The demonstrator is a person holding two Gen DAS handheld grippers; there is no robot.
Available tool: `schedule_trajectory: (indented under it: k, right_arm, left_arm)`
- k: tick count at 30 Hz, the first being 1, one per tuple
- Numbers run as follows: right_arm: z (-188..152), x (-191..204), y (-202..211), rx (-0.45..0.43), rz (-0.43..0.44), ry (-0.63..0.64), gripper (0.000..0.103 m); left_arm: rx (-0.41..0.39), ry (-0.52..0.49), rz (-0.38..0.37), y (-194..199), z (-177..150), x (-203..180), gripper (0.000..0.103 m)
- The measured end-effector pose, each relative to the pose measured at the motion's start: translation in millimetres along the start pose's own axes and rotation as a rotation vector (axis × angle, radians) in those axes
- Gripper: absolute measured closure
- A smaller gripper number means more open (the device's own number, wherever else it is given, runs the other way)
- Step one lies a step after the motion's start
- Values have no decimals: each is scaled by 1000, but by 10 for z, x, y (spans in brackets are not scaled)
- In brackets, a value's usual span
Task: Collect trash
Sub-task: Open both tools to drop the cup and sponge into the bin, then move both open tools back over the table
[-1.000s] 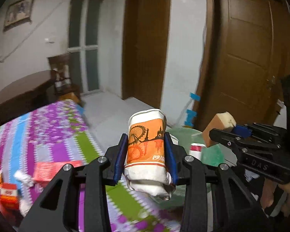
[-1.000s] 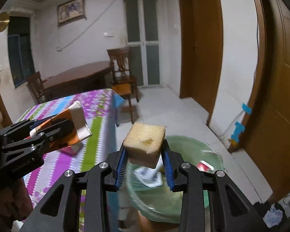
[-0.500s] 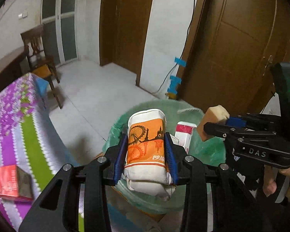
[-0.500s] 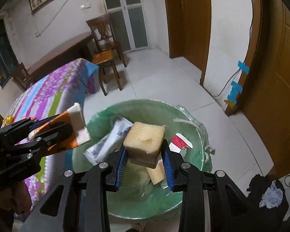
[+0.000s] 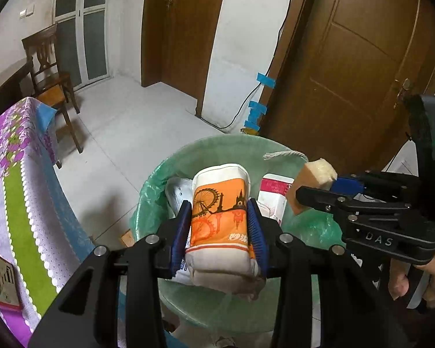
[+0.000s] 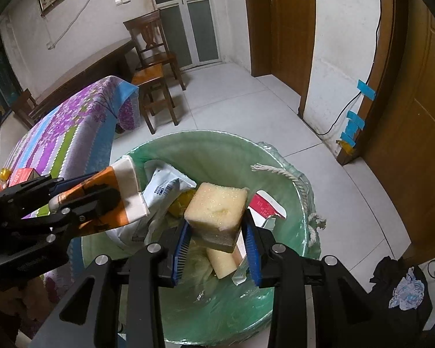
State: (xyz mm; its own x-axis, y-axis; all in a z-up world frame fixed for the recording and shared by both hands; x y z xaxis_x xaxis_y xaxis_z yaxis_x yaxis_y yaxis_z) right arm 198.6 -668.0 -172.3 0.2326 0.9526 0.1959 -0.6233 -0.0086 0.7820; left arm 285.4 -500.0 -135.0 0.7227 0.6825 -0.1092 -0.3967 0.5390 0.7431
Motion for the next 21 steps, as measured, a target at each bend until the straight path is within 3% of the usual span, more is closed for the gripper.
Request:
schedule_trajectory:
  k: [4, 6, 8, 21]
  right_arm:
    - [-19, 18, -8, -2, -7, 6, 65]
    - [-9, -6, 22, -17, -7, -2, 47]
    - [-1, -36, 60, -31, -7, -14, 42]
    - [-73, 18, 464, -110, 5, -16, 40]
  left_arm:
    - [7, 2, 5, -8, -21, 13, 60]
    - [5, 5, 15, 4, -22, 24, 38]
    - [-6, 5, 28, 23, -17, 41, 29]
    - [-27, -2, 41, 250, -66, 99, 29]
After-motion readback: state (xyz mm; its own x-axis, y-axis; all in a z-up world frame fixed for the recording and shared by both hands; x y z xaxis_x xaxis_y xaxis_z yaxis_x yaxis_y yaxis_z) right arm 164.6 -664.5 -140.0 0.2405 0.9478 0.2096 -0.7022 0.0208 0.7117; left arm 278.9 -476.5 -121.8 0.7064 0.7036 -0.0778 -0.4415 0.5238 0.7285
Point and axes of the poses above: each gripper's, at about its wrist camera, not at the fingertips, and y roughly against the way its jaws point, x to its left, z to its top, the point moved 7 cm from there along -y, roughly the way its jaws point, and after that the axes turned 5 degrees about z, right-handed, at the moved point
